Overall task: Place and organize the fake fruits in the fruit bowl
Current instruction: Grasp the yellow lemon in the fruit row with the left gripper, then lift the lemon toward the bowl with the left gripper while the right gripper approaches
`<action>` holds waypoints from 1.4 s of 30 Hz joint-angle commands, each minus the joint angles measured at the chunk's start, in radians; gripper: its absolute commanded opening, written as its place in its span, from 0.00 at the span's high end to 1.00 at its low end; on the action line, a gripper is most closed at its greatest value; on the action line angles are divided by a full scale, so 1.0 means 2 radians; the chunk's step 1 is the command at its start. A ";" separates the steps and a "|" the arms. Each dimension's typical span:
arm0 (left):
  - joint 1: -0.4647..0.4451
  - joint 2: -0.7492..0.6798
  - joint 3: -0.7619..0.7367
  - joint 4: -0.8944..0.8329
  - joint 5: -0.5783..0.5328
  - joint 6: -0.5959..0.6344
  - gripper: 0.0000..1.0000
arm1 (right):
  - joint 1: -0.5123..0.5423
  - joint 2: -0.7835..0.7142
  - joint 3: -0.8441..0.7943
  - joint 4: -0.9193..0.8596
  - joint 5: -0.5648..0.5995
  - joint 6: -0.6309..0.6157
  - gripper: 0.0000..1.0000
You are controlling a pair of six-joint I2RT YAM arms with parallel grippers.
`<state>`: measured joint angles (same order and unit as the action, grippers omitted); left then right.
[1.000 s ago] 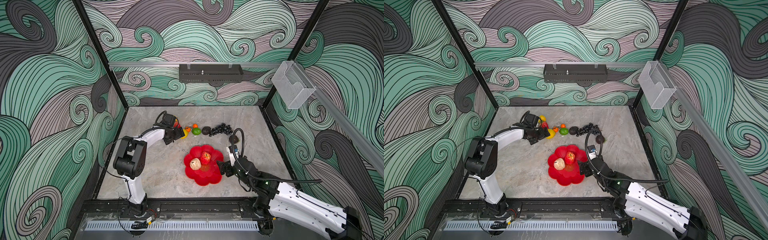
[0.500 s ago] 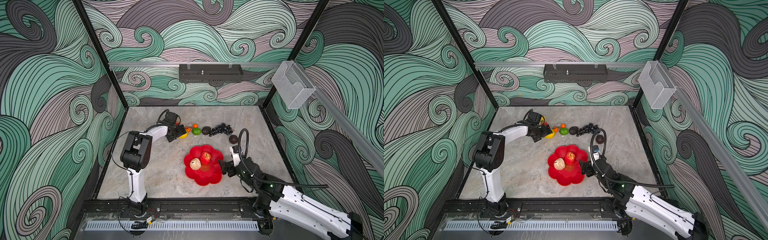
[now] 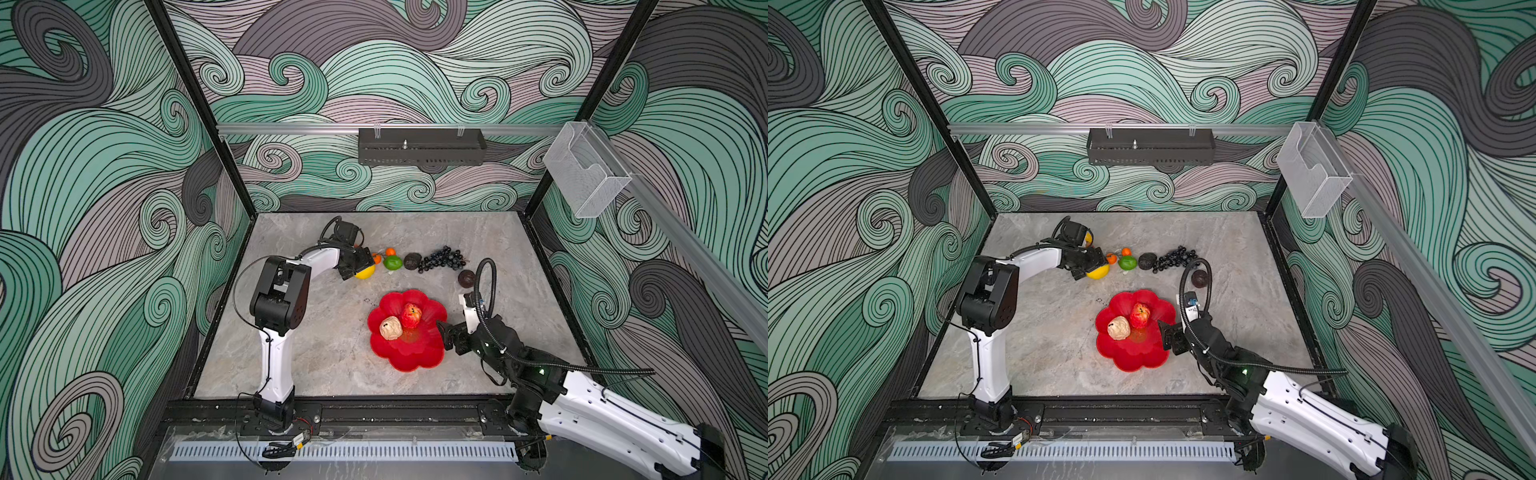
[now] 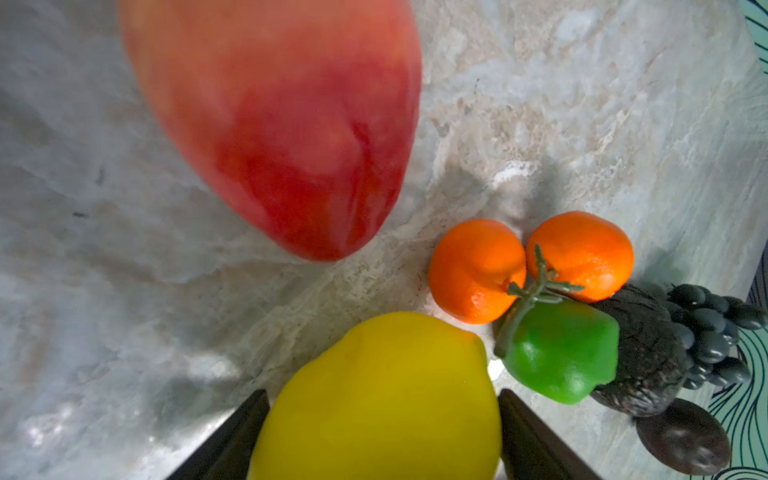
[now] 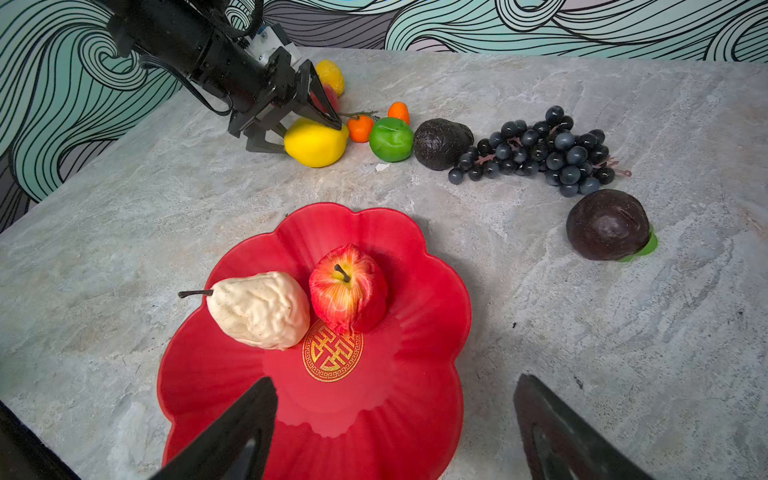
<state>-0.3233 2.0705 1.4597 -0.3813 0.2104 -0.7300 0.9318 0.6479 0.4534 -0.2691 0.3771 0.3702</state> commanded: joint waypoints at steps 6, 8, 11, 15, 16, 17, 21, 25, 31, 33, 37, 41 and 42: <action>-0.002 -0.039 -0.030 0.010 0.010 0.017 0.28 | -0.002 0.015 0.002 0.007 -0.002 -0.008 0.10; -0.002 -0.057 -0.044 0.013 0.011 0.018 0.30 | -0.002 0.021 0.005 0.008 -0.004 -0.008 0.10; -0.002 -0.088 -0.066 0.013 0.013 0.018 0.33 | -0.003 0.029 0.011 0.012 -0.010 -0.008 0.10; -0.004 -0.140 -0.102 0.019 0.015 -0.003 0.33 | -0.003 0.038 0.019 0.023 -0.023 0.004 0.10; -0.005 -0.156 -0.115 0.025 0.019 -0.014 0.34 | -0.003 0.041 0.021 0.028 -0.029 0.012 0.10; -0.005 -0.171 -0.126 0.032 0.024 -0.027 0.34 | -0.004 0.044 0.023 0.033 -0.035 0.019 0.10; -0.018 -0.245 -0.174 0.078 0.047 -0.102 0.34 | -0.006 0.058 0.037 0.064 -0.062 0.072 0.10; -0.048 -0.302 -0.208 0.125 0.054 -0.179 0.34 | -0.010 0.075 0.039 0.124 -0.095 0.137 0.11; -0.098 -0.353 -0.266 0.211 0.049 -0.289 0.34 | -0.011 0.111 0.036 0.216 -0.104 0.193 0.12; -0.119 -0.364 -0.276 0.222 0.038 -0.308 0.34 | -0.012 0.122 0.028 0.251 -0.096 0.199 0.12; -0.156 -0.373 -0.288 0.242 0.027 -0.331 0.34 | -0.013 0.137 0.023 0.282 -0.097 0.208 0.12; -0.181 -0.372 -0.302 0.275 0.026 -0.351 0.34 | -0.014 0.149 0.020 0.304 -0.107 0.210 0.13; -0.185 -0.372 -0.304 0.280 0.026 -0.354 0.34 | -0.014 0.150 0.021 0.303 -0.107 0.211 0.13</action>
<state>-0.6769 1.3491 0.8577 0.0948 0.2813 -1.3815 0.9100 0.9436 0.5072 0.2642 0.1753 0.7704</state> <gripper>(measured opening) 0.690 0.874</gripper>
